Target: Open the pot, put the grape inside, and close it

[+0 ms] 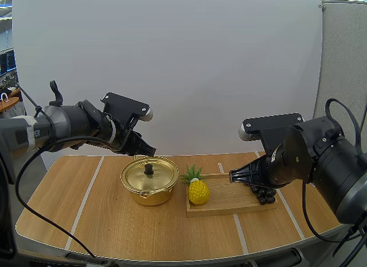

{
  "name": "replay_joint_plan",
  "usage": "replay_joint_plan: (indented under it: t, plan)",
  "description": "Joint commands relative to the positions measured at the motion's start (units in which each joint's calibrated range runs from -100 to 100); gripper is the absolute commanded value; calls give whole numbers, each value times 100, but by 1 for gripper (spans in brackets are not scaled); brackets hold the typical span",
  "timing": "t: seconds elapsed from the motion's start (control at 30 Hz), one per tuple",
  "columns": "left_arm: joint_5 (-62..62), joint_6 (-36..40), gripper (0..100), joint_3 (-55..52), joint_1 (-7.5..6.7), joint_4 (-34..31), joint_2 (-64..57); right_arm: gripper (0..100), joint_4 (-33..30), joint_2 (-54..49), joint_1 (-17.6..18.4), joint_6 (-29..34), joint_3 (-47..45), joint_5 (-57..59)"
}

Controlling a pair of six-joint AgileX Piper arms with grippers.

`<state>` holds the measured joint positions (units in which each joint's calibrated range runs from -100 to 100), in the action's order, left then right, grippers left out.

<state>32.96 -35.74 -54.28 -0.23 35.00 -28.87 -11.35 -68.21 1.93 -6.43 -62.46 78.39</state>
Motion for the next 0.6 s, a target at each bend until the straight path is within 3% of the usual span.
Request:
replay_joint_plan:
  t: [0.0, 0.23, 0.37, 0.57]
  plan:
    - [-97, -127, 100, 41, -30, 87, 13, 100, -26, -22, 10, -27, 58, -177]
    - [63, -513, 100, 41, -30, 86, 27, 100, -26, -22, 10, -27, 58, -177]
    - [954, -1261, 100, 234, -30, 212, 280, 100, -26, -22, 10, -27, 58, -193]
    - [2130, -1327, 100, 1118, -37, 252, 1015, 100, -26, -22, 10, -27, 58, -382]
